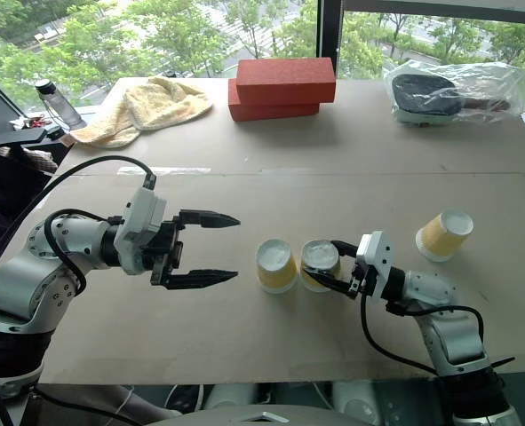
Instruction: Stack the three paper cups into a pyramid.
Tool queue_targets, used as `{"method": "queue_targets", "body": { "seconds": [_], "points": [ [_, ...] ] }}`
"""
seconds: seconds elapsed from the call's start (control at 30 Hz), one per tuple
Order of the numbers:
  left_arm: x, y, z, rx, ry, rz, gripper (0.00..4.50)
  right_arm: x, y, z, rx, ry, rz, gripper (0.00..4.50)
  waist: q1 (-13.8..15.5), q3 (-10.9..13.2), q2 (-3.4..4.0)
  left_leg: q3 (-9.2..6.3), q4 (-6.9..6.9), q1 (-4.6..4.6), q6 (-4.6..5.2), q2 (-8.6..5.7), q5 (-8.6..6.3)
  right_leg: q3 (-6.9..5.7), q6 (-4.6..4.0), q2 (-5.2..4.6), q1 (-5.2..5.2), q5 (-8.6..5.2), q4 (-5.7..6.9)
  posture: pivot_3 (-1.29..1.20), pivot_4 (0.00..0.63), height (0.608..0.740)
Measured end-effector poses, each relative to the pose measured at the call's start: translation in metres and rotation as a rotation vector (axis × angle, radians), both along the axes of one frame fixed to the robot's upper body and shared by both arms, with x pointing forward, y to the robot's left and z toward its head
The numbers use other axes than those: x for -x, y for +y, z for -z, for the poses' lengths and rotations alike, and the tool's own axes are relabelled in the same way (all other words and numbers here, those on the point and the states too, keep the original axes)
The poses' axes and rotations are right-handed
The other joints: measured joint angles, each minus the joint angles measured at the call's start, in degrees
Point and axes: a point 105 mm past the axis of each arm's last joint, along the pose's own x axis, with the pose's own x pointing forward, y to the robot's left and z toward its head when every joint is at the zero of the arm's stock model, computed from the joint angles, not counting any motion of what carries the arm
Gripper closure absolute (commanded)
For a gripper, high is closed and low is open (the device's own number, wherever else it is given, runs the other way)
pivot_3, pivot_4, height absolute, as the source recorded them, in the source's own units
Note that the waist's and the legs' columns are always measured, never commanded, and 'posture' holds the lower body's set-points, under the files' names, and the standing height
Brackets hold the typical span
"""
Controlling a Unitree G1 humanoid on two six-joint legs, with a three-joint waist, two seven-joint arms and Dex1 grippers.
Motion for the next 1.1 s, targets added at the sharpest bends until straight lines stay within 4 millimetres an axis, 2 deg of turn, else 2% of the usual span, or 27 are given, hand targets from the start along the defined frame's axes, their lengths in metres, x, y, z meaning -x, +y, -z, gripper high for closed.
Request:
{"method": "queue_targets", "body": {
  "seconds": [0.03, 0.2, 0.27, 0.43, 0.57, 0.6, 0.73, 0.77, 0.9, 1.0, 1.1],
  "points": [
    [0.000, 0.000, -0.001, 0.000, -0.004, 0.002, 0.00, 0.000, 0.000, 0.000, -0.002, 0.001, 0.001, 2.51, 0.00, 0.00, 0.00, 0.00, 0.00, 0.00, 0.00, 0.00, 0.00, 0.00, 0.00, 0.00, 0.00, 0.00, 0.01, 0.00, 0.150, 0.730],
    [-0.001, -0.001, -0.002, 0.000, -0.006, 0.004, 0.00, -0.001, 0.000, 0.000, -0.011, 0.020, -0.007, 0.03, 0.01, 0.00, 0.00, 0.00, 0.00, 0.00, 0.00, 0.01, 0.00, 0.00, 0.00, -0.01, 0.00, 0.00, 0.00, 0.00, 0.150, 0.730],
    [-0.001, -0.002, -0.002, 0.000, -0.007, 0.008, 0.00, -0.001, -0.001, 0.001, -0.008, 0.022, -0.006, 0.03, 0.02, 0.00, 0.00, 0.00, 0.00, 0.00, 0.01, 0.01, 0.00, 0.00, 0.00, -0.01, 0.00, 0.00, 0.00, 0.00, 0.150, 0.730],
    [0.000, -0.008, -0.002, -0.001, 0.000, 0.040, 0.00, 0.007, -0.018, -0.004, 0.018, 0.013, 0.047, 0.03, 0.43, 0.01, -0.01, -0.01, 0.01, -0.02, 0.00, 0.00, 0.00, 0.00, 0.00, -0.03, 0.01, 0.00, 0.00, 0.00, 0.150, 0.730],
    [-0.005, -0.016, -0.009, 0.019, -0.021, 0.077, 0.00, 0.030, -0.045, -0.005, 0.095, 0.030, 0.102, 0.03, 1.40, 0.02, -0.02, -0.08, 0.05, -0.04, 0.01, -0.05, -0.01, -0.04, 0.01, -0.01, 0.03, 0.00, -0.01, 0.00, 0.150, 0.730],
    [-0.005, -0.016, -0.010, 0.021, -0.023, 0.078, 0.00, 0.031, -0.046, -0.005, 0.098, 0.032, 0.104, 0.03, 1.35, 0.01, -0.03, -0.08, 0.05, -0.04, 0.02, -0.06, -0.01, -0.05, 0.01, 0.00, 0.04, 0.00, -0.01, 0.00, 0.150, 0.730],
    [-0.016, -0.029, -0.023, 0.073, -0.014, 0.060, 0.00, 0.038, -0.077, -0.001, 0.165, 0.032, 0.262, 0.03, 1.30, 0.01, -0.07, -0.06, 0.19, -0.05, 0.09, -0.08, -0.05, 0.00, 0.01, 0.04, 0.05, 0.00, 0.04, 0.00, 0.150, 0.730],
    [-0.020, -0.032, -0.028, 0.081, 0.001, 0.043, 0.00, 0.039, -0.096, -0.005, 0.171, 0.031, 0.352, 0.03, 1.29, 0.04, -0.03, -0.06, 0.23, -0.10, 0.08, -0.09, -0.04, 0.00, 0.01, 0.03, 0.05, 0.00, 0.04, 0.00, 0.150, 0.730],
    [-0.025, -0.036, -0.035, 0.078, 0.027, -0.008, 0.00, 0.036, -0.153, -0.041, 0.145, -0.064, 0.617, 0.03, 0.98, 0.04, -0.03, -0.04, 0.22, -0.03, -0.01, -0.06, 0.01, 0.06, 0.02, 0.07, 0.07, 0.00, 0.05, 0.00, 0.150, 0.730],
    [-0.027, -0.040, -0.037, 0.065, 0.027, -0.025, 0.00, 0.025, -0.171, -0.053, 0.078, -0.116, 0.763, 0.03, 0.90, 0.05, -0.07, -0.17, 0.23, -0.02, -0.05, -0.01, 0.03, 0.08, 0.01, 0.17, 0.07, 0.01, 0.10, 0.00, 0.150, 0.730],
    [-0.028, -0.046, -0.038, 0.046, 0.000, -0.015, 0.00, 0.014, -0.177, -0.037, 0.055, -0.074, 0.827, 0.03, 1.13, 0.02, 0.00, -0.13, 0.22, -0.01, -0.05, -0.05, 0.03, 0.12, 0.00, 0.17, 0.07, 0.00, 0.08, 0.00, 0.150, 0.730]
  ]
}}
